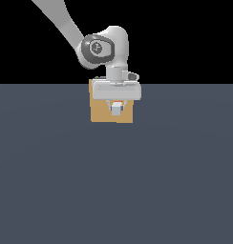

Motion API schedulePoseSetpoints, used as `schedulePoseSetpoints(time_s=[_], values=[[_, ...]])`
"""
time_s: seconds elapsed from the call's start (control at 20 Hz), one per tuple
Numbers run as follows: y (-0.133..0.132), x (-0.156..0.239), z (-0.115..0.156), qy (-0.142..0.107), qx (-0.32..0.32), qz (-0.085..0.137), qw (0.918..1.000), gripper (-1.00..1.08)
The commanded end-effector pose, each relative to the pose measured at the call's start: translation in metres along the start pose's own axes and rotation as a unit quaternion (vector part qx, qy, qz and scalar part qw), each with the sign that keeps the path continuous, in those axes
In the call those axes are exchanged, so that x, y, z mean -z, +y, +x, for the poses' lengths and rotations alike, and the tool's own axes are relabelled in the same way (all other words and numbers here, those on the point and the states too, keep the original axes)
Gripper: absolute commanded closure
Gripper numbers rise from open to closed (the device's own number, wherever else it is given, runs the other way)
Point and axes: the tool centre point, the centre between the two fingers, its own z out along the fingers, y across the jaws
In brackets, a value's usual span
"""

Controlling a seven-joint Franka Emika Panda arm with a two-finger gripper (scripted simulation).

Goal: Insert the peg into the horizontal hole in a box.

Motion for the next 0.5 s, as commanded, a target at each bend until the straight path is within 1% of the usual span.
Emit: schedulePoseSetpoints(time_s=[0.0, 0.2, 0.45], values=[[0.002, 0.002, 0.014, 0.0, -0.001, -0.002, 1.0, 1.08], [0.002, 0.002, 0.023, 0.0, -0.001, -0.002, 1.0, 1.08], [0.003, 0.002, 0.021, 0.0, -0.001, -0.002, 1.0, 1.08]])
